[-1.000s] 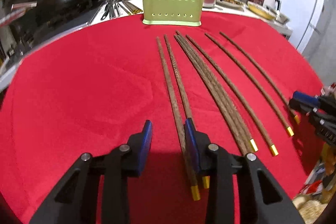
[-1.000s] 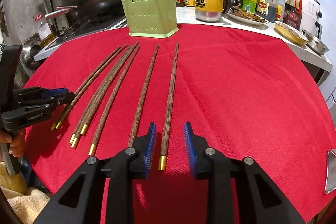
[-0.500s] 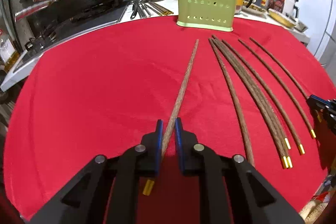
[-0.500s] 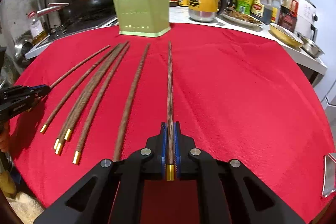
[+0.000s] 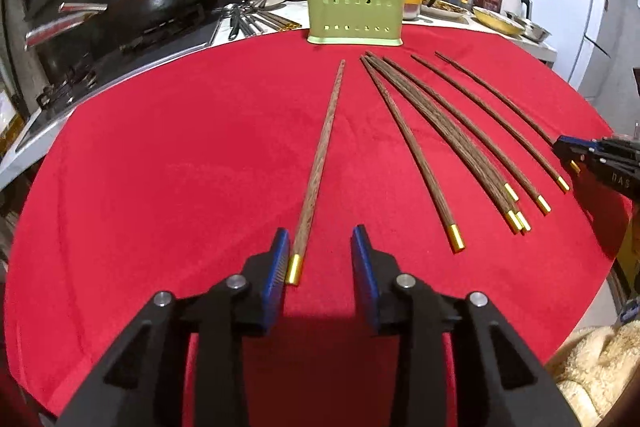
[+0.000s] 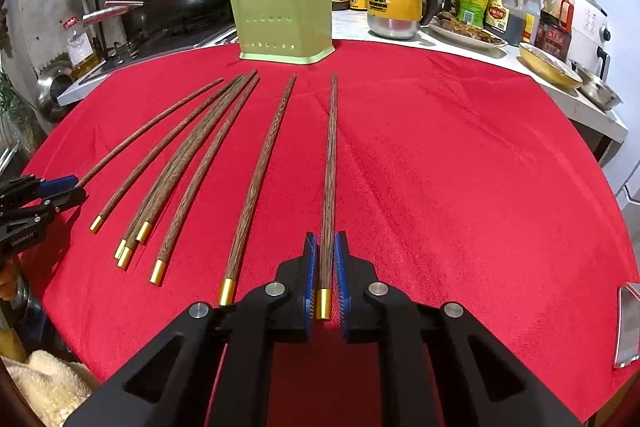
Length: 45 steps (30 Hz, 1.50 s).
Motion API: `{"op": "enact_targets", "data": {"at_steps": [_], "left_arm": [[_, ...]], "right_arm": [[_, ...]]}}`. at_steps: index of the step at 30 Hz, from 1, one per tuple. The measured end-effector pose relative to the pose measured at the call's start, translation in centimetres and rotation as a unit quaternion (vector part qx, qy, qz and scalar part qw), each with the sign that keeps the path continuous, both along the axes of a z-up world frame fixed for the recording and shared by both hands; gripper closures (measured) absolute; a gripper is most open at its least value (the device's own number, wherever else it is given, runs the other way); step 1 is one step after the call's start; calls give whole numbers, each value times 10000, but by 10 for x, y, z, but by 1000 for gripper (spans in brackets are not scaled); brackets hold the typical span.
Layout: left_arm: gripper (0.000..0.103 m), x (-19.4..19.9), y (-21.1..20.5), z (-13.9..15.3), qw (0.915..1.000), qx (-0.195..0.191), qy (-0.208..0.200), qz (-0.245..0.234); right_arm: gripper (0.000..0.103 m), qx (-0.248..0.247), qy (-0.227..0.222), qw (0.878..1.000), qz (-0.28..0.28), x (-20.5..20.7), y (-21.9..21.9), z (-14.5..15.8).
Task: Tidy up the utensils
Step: 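Close the right gripper on the next chopstick while the left gripper grasps another, then lift both chopsticks upright and carry them above the green holder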
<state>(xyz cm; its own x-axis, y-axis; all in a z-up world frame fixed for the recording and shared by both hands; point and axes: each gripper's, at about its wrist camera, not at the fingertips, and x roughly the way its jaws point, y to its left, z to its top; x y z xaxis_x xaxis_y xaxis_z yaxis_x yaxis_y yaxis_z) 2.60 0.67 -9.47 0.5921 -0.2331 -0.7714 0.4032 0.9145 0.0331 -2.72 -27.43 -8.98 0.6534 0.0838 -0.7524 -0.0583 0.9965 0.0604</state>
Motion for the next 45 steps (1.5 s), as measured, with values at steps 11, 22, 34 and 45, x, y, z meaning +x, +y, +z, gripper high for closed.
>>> {"op": "enact_targets", "data": {"at_steps": [11,22,34,45], "left_arm": [[96,-2,12,0,9997,-14,-54,217],[96,3,-7,-2,9997,-111,-194,129],[96,4,-5,-2,9994,-227,-173,195],[96,-4,27,67,9884,-914,-1085,541]], "right_arm": [[91,90,-27,9999,109,-5,-1,-1],[77,-132,-257,9995,155,-26,8,-3],[96,73,-547,9983,-180,-26,0,-7],[96,276,-1208,9921,-201,-35,-10,56]]}}
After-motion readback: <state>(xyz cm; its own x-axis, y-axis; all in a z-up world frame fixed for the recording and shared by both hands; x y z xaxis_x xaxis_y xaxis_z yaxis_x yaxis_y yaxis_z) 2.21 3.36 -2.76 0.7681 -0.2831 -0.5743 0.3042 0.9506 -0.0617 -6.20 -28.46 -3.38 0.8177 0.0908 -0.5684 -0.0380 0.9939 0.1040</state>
